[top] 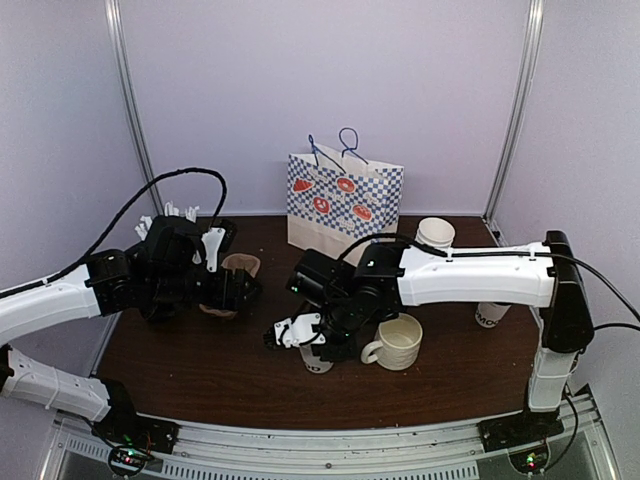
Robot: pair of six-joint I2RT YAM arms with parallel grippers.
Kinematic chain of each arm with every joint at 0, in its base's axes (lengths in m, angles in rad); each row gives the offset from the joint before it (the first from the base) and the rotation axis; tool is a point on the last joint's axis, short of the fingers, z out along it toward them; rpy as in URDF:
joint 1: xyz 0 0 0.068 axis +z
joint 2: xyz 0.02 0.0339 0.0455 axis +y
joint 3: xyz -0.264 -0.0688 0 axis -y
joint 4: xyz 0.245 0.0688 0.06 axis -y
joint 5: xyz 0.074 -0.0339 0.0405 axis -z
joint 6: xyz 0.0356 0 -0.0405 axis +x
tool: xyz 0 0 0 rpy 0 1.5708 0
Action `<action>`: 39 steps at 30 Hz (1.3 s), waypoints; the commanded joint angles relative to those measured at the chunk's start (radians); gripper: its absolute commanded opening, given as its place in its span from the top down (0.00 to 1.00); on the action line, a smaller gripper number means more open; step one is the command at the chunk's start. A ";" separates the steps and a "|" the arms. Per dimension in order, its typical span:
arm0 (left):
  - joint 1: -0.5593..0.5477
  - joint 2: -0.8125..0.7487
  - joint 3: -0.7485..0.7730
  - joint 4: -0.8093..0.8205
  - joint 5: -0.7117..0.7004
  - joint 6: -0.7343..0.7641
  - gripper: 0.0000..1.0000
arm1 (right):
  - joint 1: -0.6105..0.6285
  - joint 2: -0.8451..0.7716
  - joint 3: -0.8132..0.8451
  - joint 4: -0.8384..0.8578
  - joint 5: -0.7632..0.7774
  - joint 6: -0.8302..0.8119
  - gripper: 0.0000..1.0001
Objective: Pack the takeout coffee
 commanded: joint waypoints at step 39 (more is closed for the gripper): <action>0.005 0.031 0.019 0.071 0.058 0.016 0.25 | -0.529 0.092 -0.011 -0.139 -0.154 0.093 0.81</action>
